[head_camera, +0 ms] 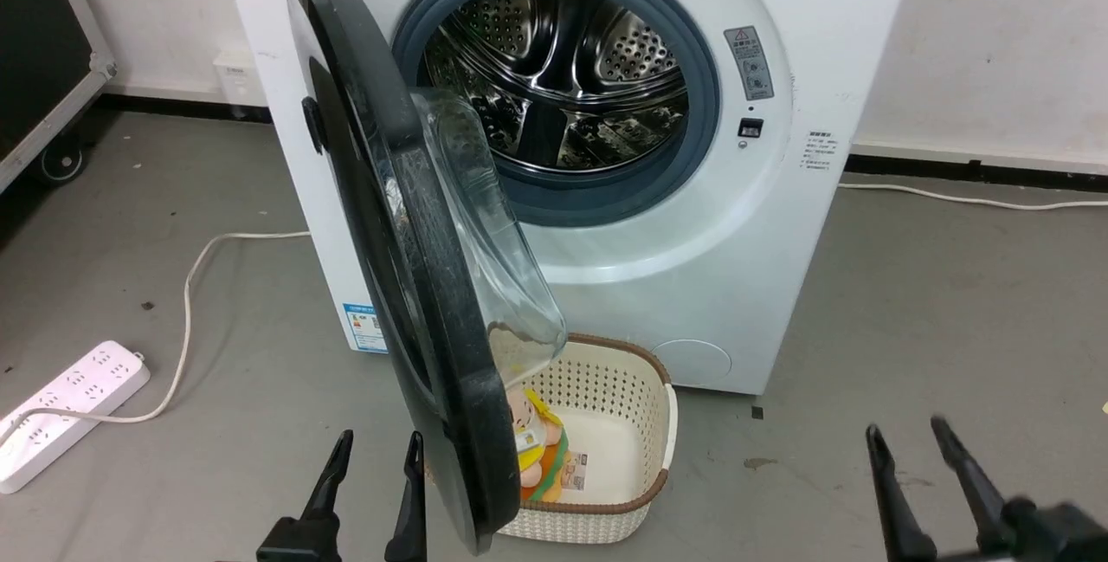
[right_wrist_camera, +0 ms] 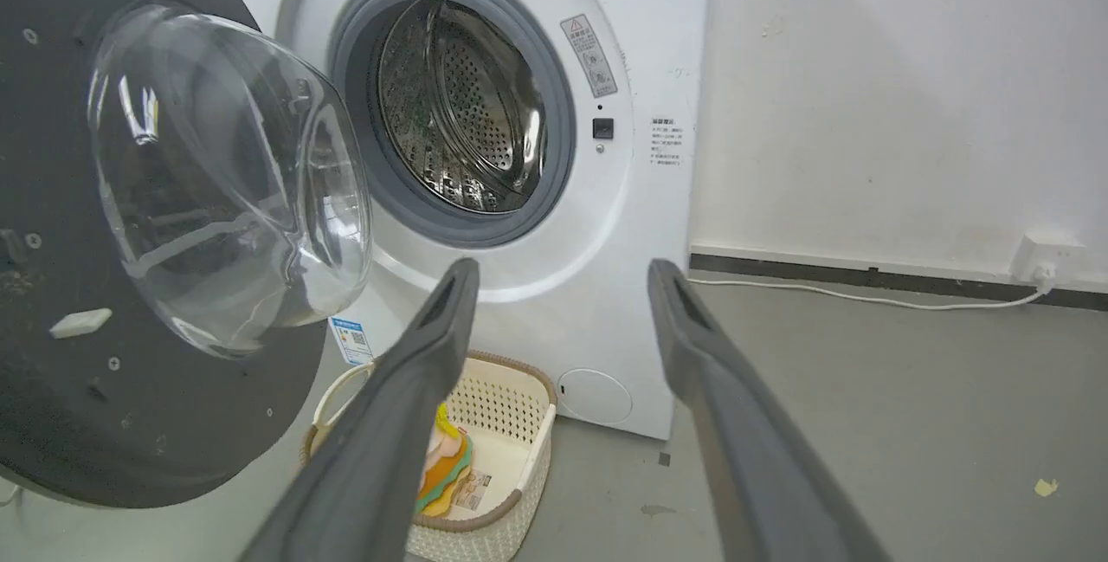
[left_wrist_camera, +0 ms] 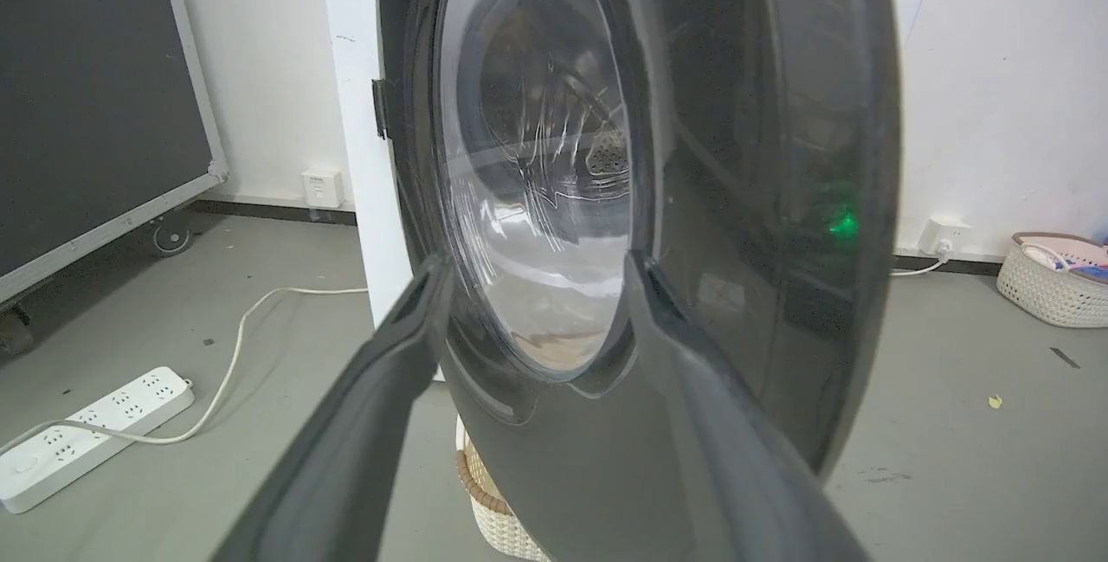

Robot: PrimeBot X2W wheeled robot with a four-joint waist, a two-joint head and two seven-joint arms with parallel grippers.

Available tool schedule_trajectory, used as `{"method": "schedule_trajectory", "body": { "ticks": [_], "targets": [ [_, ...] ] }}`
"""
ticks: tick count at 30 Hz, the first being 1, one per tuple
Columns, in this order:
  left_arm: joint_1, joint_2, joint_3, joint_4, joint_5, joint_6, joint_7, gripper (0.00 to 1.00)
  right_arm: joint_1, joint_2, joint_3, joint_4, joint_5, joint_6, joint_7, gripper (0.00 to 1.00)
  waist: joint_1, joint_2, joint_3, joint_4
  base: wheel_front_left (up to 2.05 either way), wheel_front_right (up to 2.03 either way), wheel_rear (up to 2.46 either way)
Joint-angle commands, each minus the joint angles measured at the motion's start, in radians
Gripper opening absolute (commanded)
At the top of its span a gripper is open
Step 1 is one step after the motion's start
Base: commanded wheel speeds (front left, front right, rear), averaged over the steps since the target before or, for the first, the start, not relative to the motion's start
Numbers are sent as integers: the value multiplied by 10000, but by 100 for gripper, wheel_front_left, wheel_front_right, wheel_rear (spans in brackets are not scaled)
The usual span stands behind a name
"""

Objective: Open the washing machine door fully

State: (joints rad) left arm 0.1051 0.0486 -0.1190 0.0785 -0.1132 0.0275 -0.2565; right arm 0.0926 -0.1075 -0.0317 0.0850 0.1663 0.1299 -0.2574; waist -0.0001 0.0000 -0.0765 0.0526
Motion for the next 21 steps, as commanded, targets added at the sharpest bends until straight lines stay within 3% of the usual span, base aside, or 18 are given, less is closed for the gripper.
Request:
{"method": "schedule_trajectory", "body": {
  "ticks": [1, 6, 16, 17, 18, 21],
  "targets": [
    [160, 16, 8, -28, -18, -34, -53, 100, 272, 170, -172, -187, -143, 8, -41, 100, 1, 0, -3, -12, 0, 0, 0],
    [202, 16, 23, -16, 4, -52, -53, 100, 808, 516, -484, -280, -400, 8, -42, 100, 1, 0, -14, -44, 0, 0, 0],
    [186, 16, 23, 94, 207, -239, -53, 100, 774, 569, -454, -50, 29, 8, -43, 100, 1, 0, 29, -21, 0, 0, 0],
    [186, 16, 12, 104, 198, -277, -53, 40, 767, 570, -480, -28, 98, 8, -43, 100, 1, 0, 34, -9, 0, 0, 0],
    [186, 16, -5, 134, 217, -326, -53, 0, 758, 570, -488, -5, 123, 8, -43, 100, 1, 0, 36, 3, 0, 0, 0],
    [161, 16, 6, 132, 309, -380, -53, 0, 741, 571, -476, 43, 143, 8, -43, 100, 1, 0, 37, 32, 0, 0, 0]
  ]
}}
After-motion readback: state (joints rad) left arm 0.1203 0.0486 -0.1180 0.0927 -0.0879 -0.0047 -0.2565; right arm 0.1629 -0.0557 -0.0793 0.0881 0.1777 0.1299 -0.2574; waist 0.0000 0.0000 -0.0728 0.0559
